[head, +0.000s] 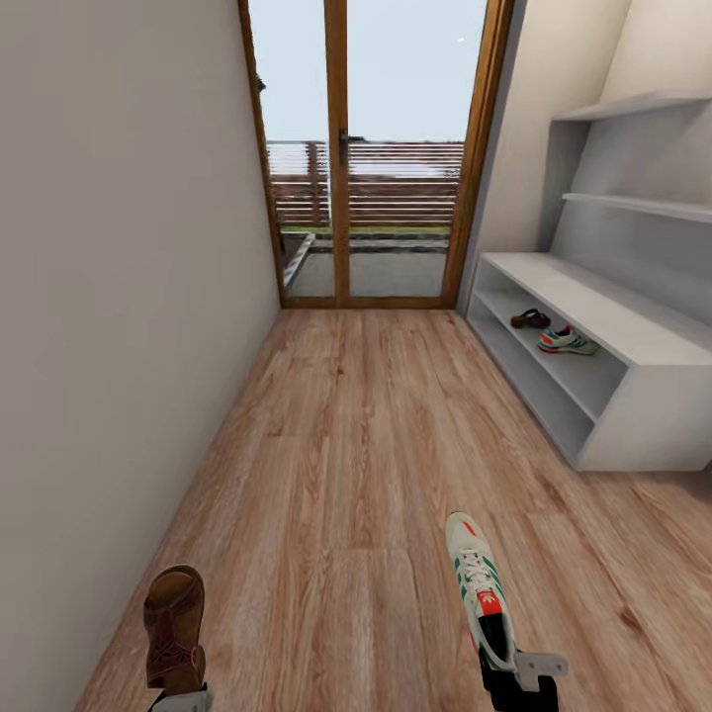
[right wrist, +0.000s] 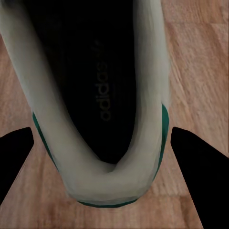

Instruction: Pick up the two gym shoes and the two sandals from the corridor floor and place them onto the hallstand (shoe rack) in the corridor, making sure they are on the rack and not on the floor. Arrange them so the two gym shoes are next to each other and the two sandals are next to each other.

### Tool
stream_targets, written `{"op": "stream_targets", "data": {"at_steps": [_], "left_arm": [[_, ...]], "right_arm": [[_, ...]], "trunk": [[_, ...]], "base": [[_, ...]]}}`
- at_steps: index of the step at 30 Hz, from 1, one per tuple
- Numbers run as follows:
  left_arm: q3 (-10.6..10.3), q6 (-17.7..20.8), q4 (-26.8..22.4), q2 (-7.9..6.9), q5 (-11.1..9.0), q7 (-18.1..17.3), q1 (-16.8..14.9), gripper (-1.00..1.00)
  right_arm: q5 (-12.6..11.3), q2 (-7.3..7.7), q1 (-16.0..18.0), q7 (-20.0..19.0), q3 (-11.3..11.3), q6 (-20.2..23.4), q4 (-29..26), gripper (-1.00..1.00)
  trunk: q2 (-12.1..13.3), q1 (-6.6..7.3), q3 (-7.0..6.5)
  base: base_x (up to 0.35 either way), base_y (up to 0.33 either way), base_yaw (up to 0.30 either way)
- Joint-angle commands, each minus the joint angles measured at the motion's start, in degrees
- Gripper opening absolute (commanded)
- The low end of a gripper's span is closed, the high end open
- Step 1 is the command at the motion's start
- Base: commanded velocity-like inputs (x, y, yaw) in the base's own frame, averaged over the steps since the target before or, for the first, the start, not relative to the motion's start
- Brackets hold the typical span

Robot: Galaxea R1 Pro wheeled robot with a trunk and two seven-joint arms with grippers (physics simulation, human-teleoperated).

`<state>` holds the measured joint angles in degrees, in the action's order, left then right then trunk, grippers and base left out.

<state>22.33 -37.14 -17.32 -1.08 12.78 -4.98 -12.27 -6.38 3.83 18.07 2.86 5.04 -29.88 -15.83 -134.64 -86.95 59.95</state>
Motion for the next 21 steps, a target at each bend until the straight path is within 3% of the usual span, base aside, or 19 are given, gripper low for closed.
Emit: {"op": "stream_targets", "data": {"at_steps": [1, 21], "left_arm": [[0.5, -0.2, 0.0, 0.03, 0.1, -0.5, 0.0, -1.0], [0.4, -0.2, 0.0, 0.03, 0.1, -0.6, 0.0, -1.0]], "right_arm": [[-0.6, 0.04, 0.0, 0.2, 0.5, -0.2, 0.0, -1.0], [-0.6, 0.04, 0.0, 0.2, 0.5, -0.2, 0.0, -1.0]], "trunk": [[0.0, -0.02, 0.05], [0.0, -0.02, 0.05]], "base": [[0.337, 0.0, 0.0], [0.337, 0.0, 0.0]]}}
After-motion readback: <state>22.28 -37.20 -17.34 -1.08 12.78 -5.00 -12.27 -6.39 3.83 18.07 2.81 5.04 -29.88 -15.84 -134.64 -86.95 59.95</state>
